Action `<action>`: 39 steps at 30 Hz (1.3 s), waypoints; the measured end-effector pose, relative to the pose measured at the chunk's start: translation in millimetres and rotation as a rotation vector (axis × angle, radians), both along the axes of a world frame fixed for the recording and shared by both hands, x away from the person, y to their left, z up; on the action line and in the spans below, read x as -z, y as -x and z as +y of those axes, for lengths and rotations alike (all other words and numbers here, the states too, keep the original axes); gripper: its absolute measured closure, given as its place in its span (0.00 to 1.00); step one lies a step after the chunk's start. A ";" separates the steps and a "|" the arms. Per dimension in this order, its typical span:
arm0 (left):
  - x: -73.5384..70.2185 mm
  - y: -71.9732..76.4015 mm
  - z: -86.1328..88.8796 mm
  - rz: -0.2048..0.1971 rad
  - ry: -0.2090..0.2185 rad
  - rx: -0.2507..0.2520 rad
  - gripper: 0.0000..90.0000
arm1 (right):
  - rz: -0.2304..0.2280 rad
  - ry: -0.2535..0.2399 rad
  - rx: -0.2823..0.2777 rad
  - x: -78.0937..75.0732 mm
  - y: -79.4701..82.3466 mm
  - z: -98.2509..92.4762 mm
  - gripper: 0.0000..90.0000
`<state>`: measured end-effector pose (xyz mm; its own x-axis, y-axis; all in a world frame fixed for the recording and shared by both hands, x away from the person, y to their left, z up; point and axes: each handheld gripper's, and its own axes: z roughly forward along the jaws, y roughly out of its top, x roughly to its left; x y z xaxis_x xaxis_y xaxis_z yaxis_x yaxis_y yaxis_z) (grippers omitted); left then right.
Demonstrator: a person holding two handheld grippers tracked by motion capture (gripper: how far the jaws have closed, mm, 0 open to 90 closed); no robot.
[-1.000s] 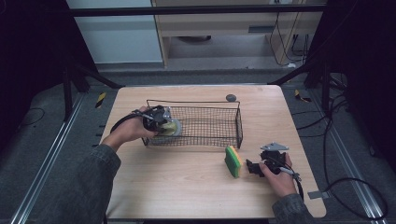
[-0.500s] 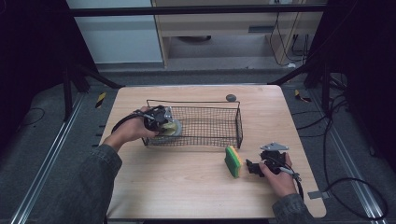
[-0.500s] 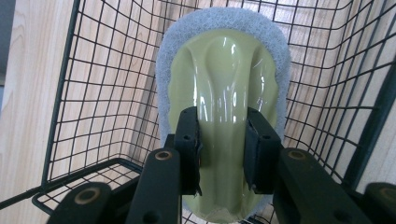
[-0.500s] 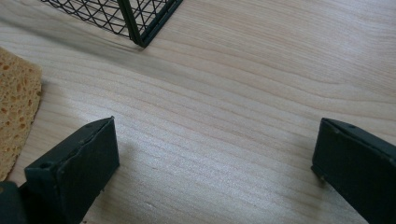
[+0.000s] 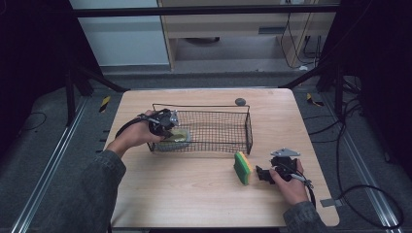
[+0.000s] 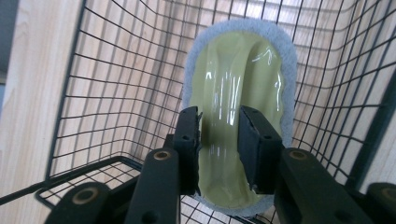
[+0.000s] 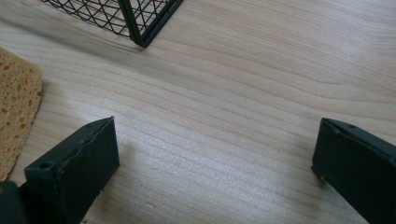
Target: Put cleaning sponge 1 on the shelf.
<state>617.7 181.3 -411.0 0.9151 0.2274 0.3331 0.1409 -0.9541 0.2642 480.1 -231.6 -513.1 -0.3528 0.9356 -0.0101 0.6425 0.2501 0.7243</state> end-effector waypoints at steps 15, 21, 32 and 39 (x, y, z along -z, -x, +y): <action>-15.2 5.5 -3.0 -0.040 0.084 -0.010 0.70 | 0.000 0.000 0.000 0.0 0.0 0.1 0.01; -18.8 6.2 -5.5 -0.066 0.100 -0.032 0.64 | 0.000 0.001 0.000 0.0 0.0 0.1 0.01; -37.5 21.7 -13.7 -0.173 0.245 -0.181 0.13 | 0.001 -0.001 -0.001 0.0 -0.1 0.1 0.01; -38.7 37.3 -15.8 -0.147 0.341 -0.211 0.07 | 0.002 -0.006 0.009 -0.1 1.4 0.4 0.01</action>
<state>580.4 165.5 -372.4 0.7849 0.5242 0.3303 0.2610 -0.7632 0.5912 478.7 -231.2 -513.1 -0.3446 0.9387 -0.0040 0.6465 0.2404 0.7241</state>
